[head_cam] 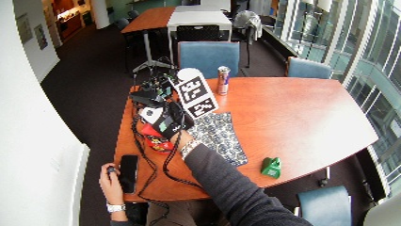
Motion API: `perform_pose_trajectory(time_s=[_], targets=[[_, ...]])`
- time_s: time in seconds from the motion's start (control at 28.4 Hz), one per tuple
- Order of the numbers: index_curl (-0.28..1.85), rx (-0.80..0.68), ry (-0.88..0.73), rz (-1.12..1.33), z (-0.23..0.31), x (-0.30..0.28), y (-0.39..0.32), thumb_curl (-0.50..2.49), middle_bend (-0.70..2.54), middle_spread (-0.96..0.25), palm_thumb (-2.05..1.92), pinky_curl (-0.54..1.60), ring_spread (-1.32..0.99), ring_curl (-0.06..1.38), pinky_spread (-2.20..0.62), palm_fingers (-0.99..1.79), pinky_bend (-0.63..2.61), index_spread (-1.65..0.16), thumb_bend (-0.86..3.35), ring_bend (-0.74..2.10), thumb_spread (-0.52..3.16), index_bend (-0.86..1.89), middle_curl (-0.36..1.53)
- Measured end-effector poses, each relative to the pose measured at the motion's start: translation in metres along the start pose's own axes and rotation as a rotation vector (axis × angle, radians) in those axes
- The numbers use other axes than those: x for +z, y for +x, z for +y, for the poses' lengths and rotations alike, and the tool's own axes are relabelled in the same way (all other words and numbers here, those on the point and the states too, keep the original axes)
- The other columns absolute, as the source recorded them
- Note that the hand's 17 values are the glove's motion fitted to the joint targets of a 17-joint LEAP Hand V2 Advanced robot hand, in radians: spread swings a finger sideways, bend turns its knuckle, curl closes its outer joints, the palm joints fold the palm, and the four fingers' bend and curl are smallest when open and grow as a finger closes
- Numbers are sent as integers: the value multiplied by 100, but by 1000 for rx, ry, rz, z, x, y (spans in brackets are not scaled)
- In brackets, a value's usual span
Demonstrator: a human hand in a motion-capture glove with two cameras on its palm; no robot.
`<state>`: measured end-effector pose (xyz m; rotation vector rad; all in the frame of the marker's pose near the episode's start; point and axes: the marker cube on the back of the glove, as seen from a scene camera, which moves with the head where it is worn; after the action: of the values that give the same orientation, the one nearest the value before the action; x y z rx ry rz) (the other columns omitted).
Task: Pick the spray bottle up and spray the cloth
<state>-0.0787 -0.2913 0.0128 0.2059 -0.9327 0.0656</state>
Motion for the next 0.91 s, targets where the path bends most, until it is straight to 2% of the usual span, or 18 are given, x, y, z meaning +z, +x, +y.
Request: perform_pose_trajectory(time_s=[0.42, 0.91], targets=[[60, 23, -1, -4, 13, -10, 9, 81, 62, -23, 94, 38, -23, 47, -27, 136, 39, -28, -3, 59, 30, 31, 53], [60, 143, -205, -2, 33, 27, 65, 81, 61, -23, 94, 39, -24, 47, -27, 132, 42, -29, -3, 59, 34, 28, 53]])
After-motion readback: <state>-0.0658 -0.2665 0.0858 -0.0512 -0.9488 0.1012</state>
